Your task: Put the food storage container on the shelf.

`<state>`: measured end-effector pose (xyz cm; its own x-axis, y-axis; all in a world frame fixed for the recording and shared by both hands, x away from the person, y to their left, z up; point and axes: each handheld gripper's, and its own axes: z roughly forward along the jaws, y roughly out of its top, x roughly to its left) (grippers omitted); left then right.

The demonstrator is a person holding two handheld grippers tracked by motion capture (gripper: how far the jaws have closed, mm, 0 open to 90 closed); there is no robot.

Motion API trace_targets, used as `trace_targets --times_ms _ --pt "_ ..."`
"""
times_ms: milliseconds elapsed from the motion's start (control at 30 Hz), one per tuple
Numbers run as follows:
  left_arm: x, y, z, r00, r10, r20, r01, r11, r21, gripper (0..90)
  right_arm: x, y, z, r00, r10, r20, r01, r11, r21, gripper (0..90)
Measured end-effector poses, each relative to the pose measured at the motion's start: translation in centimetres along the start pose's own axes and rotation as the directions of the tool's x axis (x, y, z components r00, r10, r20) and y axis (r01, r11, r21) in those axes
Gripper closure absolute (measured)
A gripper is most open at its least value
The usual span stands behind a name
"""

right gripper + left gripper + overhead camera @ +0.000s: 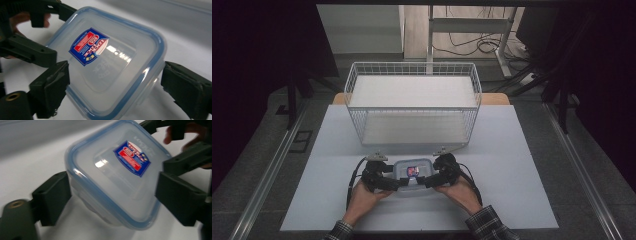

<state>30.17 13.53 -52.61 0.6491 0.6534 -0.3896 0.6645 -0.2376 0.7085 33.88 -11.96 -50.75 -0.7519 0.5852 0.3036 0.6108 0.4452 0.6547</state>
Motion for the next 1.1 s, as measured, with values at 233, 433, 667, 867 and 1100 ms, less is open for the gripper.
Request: trace_targets --times_ms 233,433,667,867,1100 --pt "-1.0 -0.7 -1.0 0.9998 -0.001 -0.018 0.002 0.9999 0.011 24.4 0.6 -1.2 -1.1 0.9998 -0.016 -0.014 0.016 1.0 0.014 21.7" --pt "-1.2 -1.0 -1.5 1.0 0.004 0.006 -0.003 0.9999 -0.013 37.5 0.2 -2.0 -2.6 0.9992 -0.028 -0.029 0.028 1.0 0.009 36.5" --pt "-1.3 -1.2 -2.0 0.9996 0.012 0.024 -0.011 0.9998 -0.019 47.2 -0.2 -2.2 -3.3 0.9978 0.025 -0.062 -0.024 0.999 0.021 41.9" --pt "-1.1 -1.6 -2.3 0.9981 0.005 0.062 -0.003 0.9995 -0.032 51.1 -0.1 -2.9 -3.8 0.997 0.017 -0.075 -0.017 1.0 0.0 49.1" --pt "-0.3 -2.1 -2.4 0.9921 -0.04 0.119 0.046 0.9979 -0.046 53.7 -0.6 -3.3 -4.0 0.9938 0.039 -0.104 -0.044 0.998 -0.044 51.5"
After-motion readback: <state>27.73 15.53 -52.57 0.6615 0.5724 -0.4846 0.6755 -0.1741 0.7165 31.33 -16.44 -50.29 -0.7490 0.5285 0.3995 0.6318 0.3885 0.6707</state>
